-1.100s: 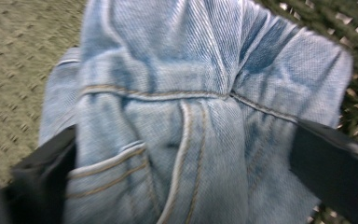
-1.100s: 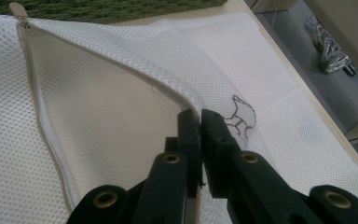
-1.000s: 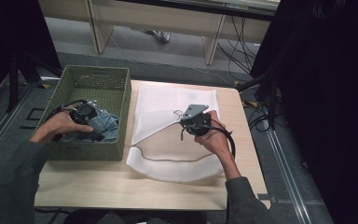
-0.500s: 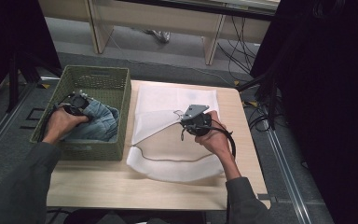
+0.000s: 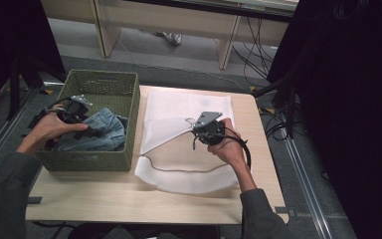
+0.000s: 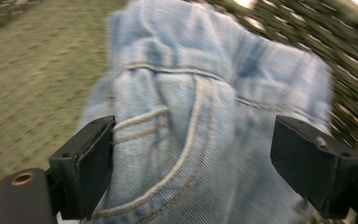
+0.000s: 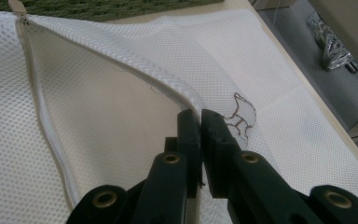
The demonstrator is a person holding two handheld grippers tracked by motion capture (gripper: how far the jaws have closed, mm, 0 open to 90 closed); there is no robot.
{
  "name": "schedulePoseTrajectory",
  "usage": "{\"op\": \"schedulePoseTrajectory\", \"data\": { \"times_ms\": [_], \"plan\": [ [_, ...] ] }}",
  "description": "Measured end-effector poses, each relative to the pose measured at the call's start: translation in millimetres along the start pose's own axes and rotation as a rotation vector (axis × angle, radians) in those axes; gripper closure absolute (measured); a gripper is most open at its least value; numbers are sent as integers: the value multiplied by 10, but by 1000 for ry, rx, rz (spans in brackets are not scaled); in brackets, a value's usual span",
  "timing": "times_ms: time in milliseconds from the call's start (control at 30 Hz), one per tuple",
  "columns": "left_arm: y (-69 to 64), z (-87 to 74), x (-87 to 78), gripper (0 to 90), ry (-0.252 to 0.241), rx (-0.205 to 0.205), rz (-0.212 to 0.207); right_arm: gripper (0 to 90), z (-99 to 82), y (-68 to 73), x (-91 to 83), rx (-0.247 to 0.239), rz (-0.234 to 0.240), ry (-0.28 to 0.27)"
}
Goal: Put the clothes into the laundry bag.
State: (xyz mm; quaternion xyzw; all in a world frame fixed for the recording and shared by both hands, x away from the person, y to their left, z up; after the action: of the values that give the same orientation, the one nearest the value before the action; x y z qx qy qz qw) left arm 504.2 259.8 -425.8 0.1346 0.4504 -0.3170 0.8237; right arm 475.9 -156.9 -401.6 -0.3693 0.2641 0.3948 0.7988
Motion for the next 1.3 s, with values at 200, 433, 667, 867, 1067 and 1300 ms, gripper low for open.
{"op": "schedulePoseTrajectory", "data": {
  "times_ms": [200, 433, 667, 867, 1067, 1300],
  "plan": [
    [-104, -27, 119, 135, 82, 179, -16, 870, -13, -21, -8, -8, -1, -3],
    [-139, -35, 257, 39, 134, 200, -40, 870, -19, -26, -2, -4, -10, -4],
    [-81, -23, 417, 0, 209, 178, -30, 869, -10, -33, -6, 10, -9, -6],
    [-51, -38, 641, 0, 231, 188, -2, 869, -7, -60, -4, -23, -1, -16],
    [1, -61, 611, 301, 233, 201, 16, 869, -6, -48, -12, 0, -8, -13],
    [143, -37, 519, 700, 83, -2, 206, 869, 4, -39, -18, -9, -4, -11]
  ]
}}
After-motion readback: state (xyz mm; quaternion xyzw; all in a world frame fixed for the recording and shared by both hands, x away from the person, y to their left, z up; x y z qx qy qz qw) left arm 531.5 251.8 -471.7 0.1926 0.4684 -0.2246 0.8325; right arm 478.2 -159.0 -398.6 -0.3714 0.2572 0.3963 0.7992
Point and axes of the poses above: each handheld gripper's, and its own axes: x roughly forward along the jaws, z roughly out of its top, y roughly to its left, the point moved 2 cm from there along x, roughly forward along the jaws, and after that the axes turned 6 degrees about -x, right-handed, at the moved point
